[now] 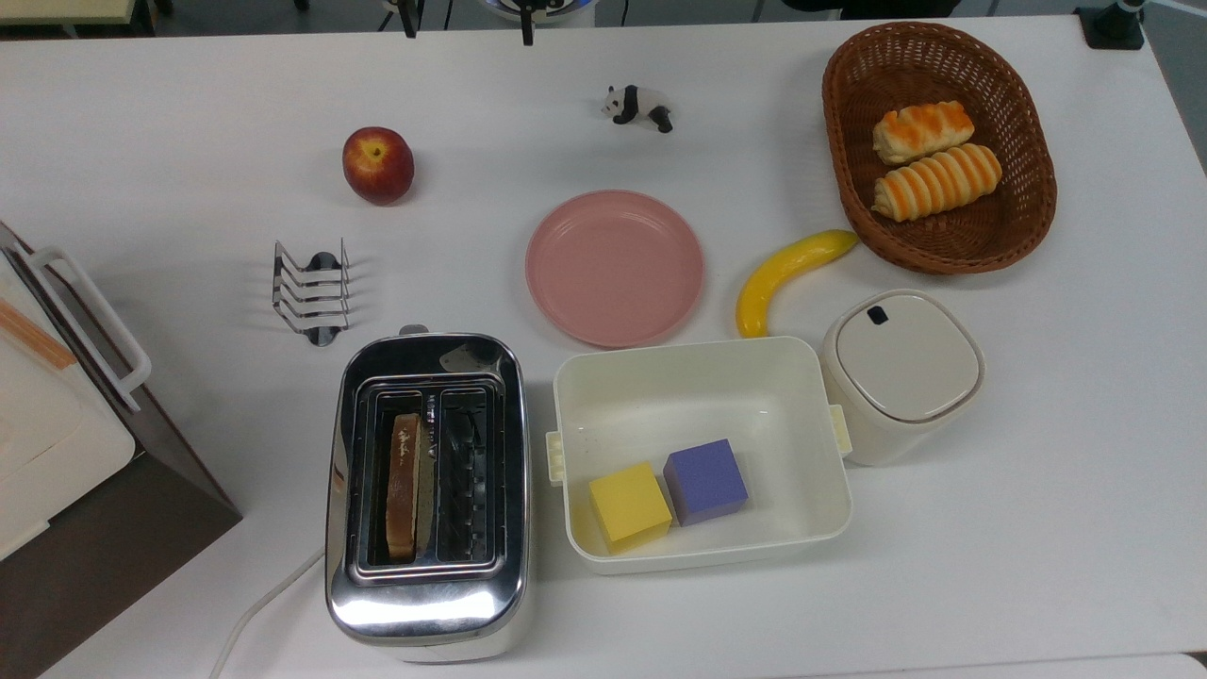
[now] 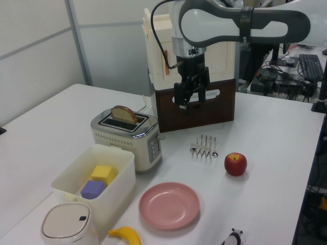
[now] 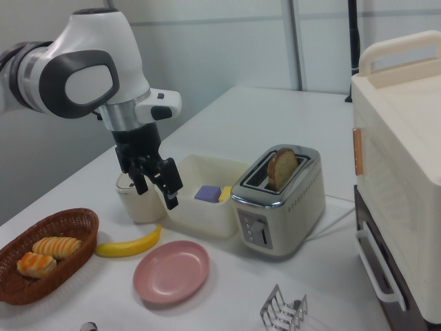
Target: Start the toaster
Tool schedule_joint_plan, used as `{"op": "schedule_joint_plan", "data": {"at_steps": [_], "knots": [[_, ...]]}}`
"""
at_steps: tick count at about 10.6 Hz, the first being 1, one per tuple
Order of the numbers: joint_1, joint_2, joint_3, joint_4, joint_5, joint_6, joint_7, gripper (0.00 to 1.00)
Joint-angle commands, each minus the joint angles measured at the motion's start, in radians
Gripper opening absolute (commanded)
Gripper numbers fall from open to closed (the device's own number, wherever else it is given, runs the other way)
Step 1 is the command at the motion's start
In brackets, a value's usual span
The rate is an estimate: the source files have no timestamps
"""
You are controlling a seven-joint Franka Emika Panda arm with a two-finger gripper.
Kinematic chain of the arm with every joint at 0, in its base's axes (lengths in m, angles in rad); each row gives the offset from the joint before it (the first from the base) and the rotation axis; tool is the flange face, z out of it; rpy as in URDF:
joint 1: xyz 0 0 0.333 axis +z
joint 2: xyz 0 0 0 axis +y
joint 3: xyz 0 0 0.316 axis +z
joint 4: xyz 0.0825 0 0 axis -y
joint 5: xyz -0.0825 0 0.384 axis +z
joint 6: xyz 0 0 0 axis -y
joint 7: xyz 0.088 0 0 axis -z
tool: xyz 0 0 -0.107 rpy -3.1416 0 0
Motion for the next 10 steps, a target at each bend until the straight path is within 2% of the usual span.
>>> {"op": "schedule_joint_plan", "data": {"at_steps": [1, 10], "knots": [[-0.001, -0.012, -0.008, -0.011, 0.020, -0.021, -0.027, 1.00], [-0.001, -0.011, -0.007, -0.011, 0.011, -0.019, -0.031, 1.00]]}}
